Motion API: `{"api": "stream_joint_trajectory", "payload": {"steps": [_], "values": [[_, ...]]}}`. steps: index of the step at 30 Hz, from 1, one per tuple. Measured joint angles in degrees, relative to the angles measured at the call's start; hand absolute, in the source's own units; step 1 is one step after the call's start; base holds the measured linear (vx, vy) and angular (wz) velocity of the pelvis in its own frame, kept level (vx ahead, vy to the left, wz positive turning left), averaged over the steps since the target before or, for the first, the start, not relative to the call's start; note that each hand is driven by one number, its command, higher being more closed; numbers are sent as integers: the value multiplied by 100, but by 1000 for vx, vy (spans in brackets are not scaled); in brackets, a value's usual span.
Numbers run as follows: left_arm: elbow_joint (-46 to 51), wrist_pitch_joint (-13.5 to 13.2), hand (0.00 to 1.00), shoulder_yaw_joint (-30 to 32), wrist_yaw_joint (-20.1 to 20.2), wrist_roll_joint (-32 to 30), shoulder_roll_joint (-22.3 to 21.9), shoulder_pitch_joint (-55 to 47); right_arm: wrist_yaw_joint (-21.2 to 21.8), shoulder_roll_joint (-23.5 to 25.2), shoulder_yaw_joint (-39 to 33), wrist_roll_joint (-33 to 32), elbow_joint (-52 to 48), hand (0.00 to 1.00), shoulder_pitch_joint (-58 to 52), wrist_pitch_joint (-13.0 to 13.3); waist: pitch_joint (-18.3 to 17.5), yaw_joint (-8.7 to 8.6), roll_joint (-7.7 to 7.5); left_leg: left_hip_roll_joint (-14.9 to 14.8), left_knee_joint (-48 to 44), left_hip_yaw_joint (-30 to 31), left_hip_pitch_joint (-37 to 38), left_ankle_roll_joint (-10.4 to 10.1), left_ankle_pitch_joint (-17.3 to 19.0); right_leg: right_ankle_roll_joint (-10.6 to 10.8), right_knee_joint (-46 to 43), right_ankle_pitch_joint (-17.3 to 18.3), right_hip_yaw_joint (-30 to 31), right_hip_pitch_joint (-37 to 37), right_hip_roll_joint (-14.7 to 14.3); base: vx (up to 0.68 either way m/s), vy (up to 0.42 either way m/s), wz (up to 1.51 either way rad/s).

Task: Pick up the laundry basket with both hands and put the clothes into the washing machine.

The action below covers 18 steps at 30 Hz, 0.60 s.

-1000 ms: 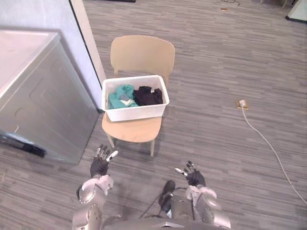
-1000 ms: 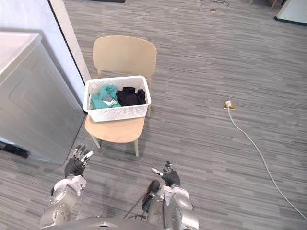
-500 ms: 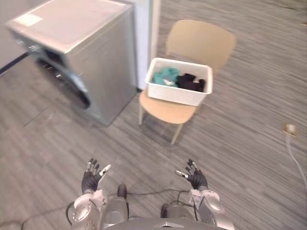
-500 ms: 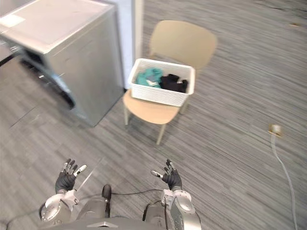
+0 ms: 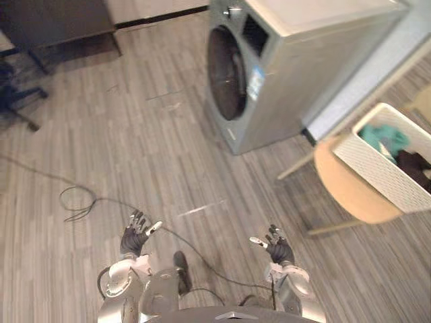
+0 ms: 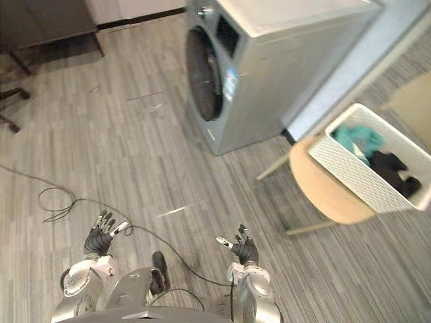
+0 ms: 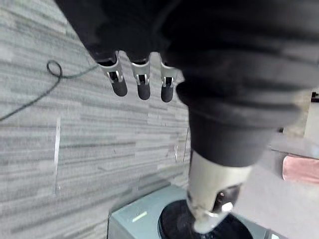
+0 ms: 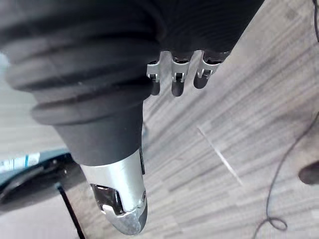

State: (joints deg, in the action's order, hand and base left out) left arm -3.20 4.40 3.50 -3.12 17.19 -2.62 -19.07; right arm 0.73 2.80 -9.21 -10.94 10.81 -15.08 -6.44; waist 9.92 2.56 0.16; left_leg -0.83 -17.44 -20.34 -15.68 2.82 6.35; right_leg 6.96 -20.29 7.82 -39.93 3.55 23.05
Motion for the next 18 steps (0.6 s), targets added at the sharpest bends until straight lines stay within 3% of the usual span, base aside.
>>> {"api": "stream_joint_trajectory", "payload": {"steps": [1,2,3,4,5,6,7,8,9,10,12,14,15,17,18], "values": [[-37,6,0,-66,22,-19,-25,-23,-2,-17,2,0,118,0,-25,-3,93,-125,9,269,-60,36,240,170,288,-266,-1070,-145,153,1,571,56,250,104],[-35,7,0,-163,37,-52,-17,-44,-3,-51,6,0,138,0,-70,-7,128,-194,50,344,-53,110,418,215,323,-805,-1571,-321,377,-110,716,203,358,131],[-22,6,0,-285,97,-63,24,-67,-3,-77,63,1,144,0,-139,-8,181,-306,145,422,-29,320,641,285,395,-1627,-2587,-585,1140,-536,768,214,281,97],[-24,7,0,-366,101,-106,85,-87,-3,-54,113,2,140,0,-164,-7,200,-363,181,424,56,448,784,280,426,-1345,-3296,-346,1715,-963,523,277,320,95],[-34,21,0,-410,111,-241,221,-119,3,5,297,3,135,0,-199,-5,238,-437,238,450,353,592,979,271,421,-990,-3773,-3,2057,-1414,85,202,227,69],[-33,24,0,-431,144,-361,308,-118,22,7,418,-2,128,0,-240,-2,229,-501,223,478,698,659,1189,245,434,-901,-3805,229,2050,-1638,-234,232,198,58],[-34,23,0,-447,155,-403,367,-102,32,8,467,-7,128,0,-264,-1,231,-536,201,475,890,597,1359,89,535,-854,-3681,373,2031,-1775,-417,424,93,78],[12,4,0,-522,221,-450,543,-46,42,60,468,-11,-3,0,-286,11,220,-670,42,311,878,167,1525,-12,666,-755,-3168,628,1813,-2008,-658,402,-9,87],[10,-2,0,-601,246,-466,545,23,36,69,445,-15,-122,0,-390,30,300,-750,119,318,900,40,1568,90,326,-636,-2985,687,1641,-2050,-701,482,-32,95],[-37,7,0,-639,269,-503,534,128,15,62,387,-15,-139,0,-417,39,346,-749,-72,531,983,58,1822,140,387,-507,-2526,786,1561,-2197,-667,359,-13,54],[-45,12,0,-652,275,-508,476,177,2,58,353,-14,-147,0,-436,41,373,-738,0,620,1034,75,2077,90,490,-639,-1781,690,1009,-2406,-838,411,30,20],[-46,9,0,-647,275,-510,436,351,4,29,413,-5,-323,0,-407,39,366,-767,-10,645,1147,144,2295,-48,571,-933,-1066,423,378,-2552,-1112,446,28,18],[-47,2,0,-648,273,-515,432,398,7,23,471,-3,-458,0,-458,46,348,-780,-38,684,1165,156,2445,-203,672,-1189,-567,168,128,-2559,-1382,540,-27,20],[-37,-10,0,-692,274,-523,416,377,2,7,492,-3,-798,0,-576,50,268,-826,-187,858,808,158,2700,-353,939,-1997,195,-399,184,-2254,-1673,585,-60,21],[-141,-11,0,-711,260,-549,200,388,0,-218,507,2,-853,0,-434,61,294,-900,125,502,14,35,2596,-333,1221,-2070,144,-274,186,-2021,-1860,590,-41,-1]]}}
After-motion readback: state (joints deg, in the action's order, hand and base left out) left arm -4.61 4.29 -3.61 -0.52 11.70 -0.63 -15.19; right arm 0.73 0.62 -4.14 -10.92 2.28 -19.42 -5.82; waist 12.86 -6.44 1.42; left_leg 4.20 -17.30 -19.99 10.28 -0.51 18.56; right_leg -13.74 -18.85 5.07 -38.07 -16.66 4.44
